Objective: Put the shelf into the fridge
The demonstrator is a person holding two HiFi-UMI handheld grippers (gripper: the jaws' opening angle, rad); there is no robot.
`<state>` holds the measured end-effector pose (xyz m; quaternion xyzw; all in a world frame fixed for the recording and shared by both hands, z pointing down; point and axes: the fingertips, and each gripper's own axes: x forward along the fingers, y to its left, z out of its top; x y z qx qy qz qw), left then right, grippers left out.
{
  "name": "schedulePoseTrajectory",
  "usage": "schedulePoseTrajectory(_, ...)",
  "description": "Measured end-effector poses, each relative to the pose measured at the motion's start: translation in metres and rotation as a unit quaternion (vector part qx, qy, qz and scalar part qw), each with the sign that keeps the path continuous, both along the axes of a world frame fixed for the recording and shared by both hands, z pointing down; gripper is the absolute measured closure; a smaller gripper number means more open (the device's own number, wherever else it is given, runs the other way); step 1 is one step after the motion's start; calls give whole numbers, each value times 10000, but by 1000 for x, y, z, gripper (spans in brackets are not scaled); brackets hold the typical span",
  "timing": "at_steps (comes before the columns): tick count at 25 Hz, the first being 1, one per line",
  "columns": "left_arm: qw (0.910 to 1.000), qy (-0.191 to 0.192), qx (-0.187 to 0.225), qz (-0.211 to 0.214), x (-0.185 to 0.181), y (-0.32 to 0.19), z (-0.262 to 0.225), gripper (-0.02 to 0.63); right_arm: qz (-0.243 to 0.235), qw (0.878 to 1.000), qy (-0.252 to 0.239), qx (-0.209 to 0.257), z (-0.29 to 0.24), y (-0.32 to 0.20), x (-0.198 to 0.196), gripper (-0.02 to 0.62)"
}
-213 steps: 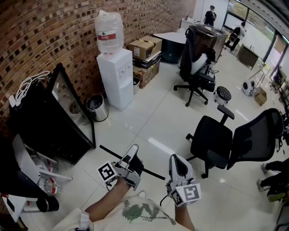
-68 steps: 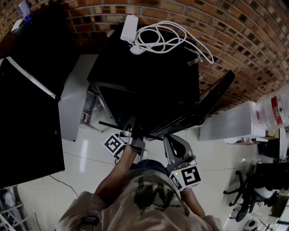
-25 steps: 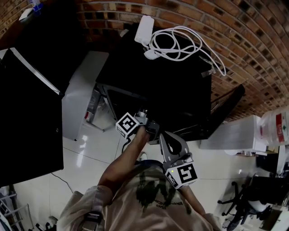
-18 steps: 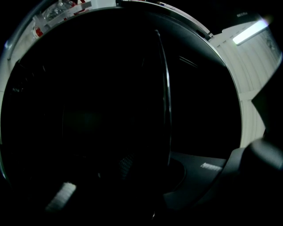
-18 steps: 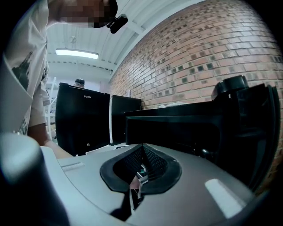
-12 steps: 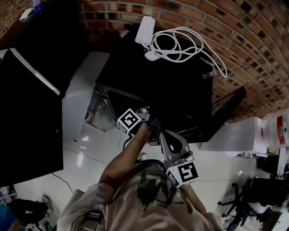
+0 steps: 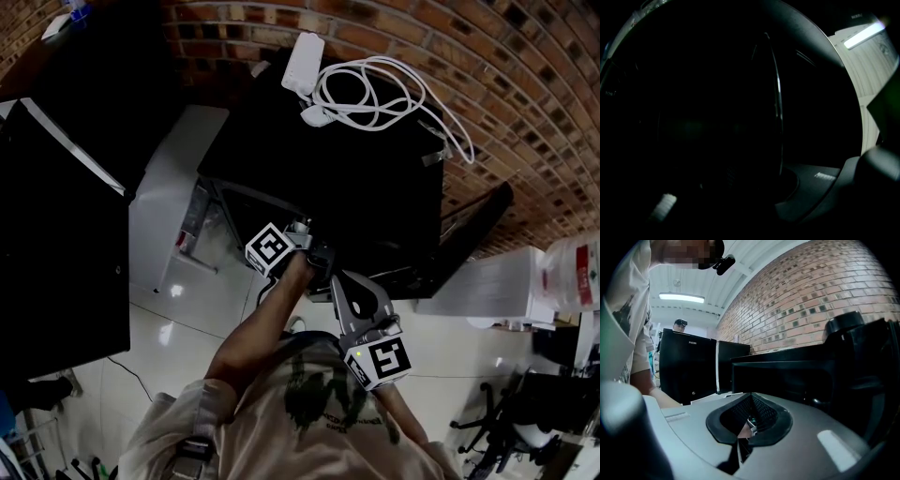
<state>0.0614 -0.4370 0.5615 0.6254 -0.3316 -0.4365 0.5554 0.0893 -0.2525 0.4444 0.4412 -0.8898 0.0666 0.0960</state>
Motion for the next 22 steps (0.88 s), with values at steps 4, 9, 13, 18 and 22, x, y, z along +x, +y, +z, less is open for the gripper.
schedulePoseTrajectory(4, 9990, 439, 39, -3, 0, 1, -3, 521, -4, 10000, -29, -20, 2, 2, -1, 595)
schedulePoseTrajectory(9, 9997, 224, -12, 18, -3, 6, 6, 479, 47, 10000, -73, -45, 2, 5, 0, 595)
schedulePoseTrajectory(13, 9997, 229, -61, 28, -4, 12, 8, 479, 74, 9999, -126, -78, 2, 6, 0, 595)
schedulePoseTrajectory(18, 9992, 367, -81, 137, -8, 23, 5, 479, 139, 9996, -227, -72, -2, 10, -3, 595)
schedulePoseTrajectory(22, 9996, 173, -77, 228, -16, 35, 7, 479, 231, 9994, -270, -41, -5, 16, -7, 595)
